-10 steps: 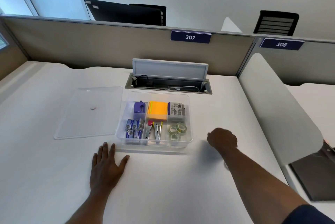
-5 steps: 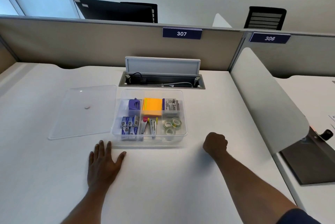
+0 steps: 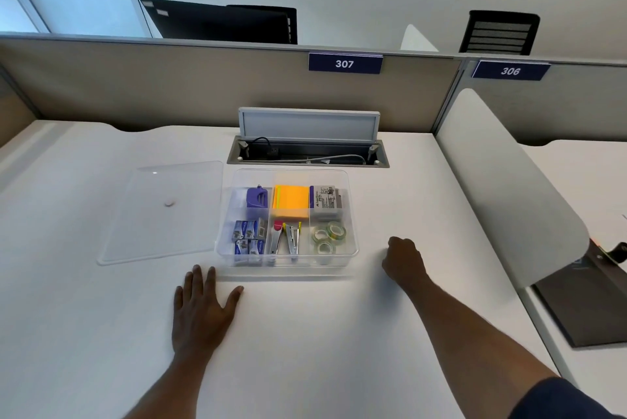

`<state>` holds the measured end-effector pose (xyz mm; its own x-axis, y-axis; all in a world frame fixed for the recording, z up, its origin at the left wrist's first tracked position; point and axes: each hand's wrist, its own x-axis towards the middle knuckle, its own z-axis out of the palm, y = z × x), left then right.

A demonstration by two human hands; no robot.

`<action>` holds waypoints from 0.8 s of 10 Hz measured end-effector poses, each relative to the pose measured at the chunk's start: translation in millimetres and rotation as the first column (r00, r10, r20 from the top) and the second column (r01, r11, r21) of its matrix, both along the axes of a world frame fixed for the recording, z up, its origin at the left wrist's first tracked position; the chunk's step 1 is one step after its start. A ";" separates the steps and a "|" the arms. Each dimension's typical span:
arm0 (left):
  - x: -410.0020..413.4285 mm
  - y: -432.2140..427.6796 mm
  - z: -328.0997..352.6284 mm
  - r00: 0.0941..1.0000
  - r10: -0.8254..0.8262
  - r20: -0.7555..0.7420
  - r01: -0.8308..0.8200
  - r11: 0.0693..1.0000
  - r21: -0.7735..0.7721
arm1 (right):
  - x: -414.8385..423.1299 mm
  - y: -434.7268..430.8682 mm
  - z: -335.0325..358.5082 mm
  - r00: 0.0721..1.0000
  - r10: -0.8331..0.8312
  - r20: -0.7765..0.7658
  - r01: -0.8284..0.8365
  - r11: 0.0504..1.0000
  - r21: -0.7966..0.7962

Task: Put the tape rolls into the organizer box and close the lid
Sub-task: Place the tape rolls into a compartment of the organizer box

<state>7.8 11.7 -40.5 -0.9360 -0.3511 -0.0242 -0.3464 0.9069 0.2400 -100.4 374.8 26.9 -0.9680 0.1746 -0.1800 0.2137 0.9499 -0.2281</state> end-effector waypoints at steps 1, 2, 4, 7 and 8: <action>0.1 -0.6 0.1 1.000 0.001 0.000 -0.001 1.000 0.001 | -14.4 -4.4 8.8 0.997 -0.068 -0.045 0.061 0.988 -0.142; 0.4 -0.7 0.2 1.000 0.001 0.004 -0.001 1.000 0.001 | -29.2 -12.8 22.2 0.991 -0.067 -0.115 0.037 0.969 -0.246; -0.1 -0.6 1.4 1.000 0.001 0.000 -0.001 1.000 0.006 | -46.9 -33.0 49.3 0.952 0.230 -0.201 -0.276 0.930 -0.244; 0.7 0.1 3.4 1.000 0.001 0.001 -0.001 1.000 0.014 | -38.5 -65.6 52.1 0.842 0.530 -0.100 -0.539 0.820 -0.192; 0.6 -0.2 3.3 1.000 0.001 0.004 -0.001 1.000 0.016 | -34.0 -71.6 48.0 0.823 0.567 -0.040 -0.564 0.807 -0.173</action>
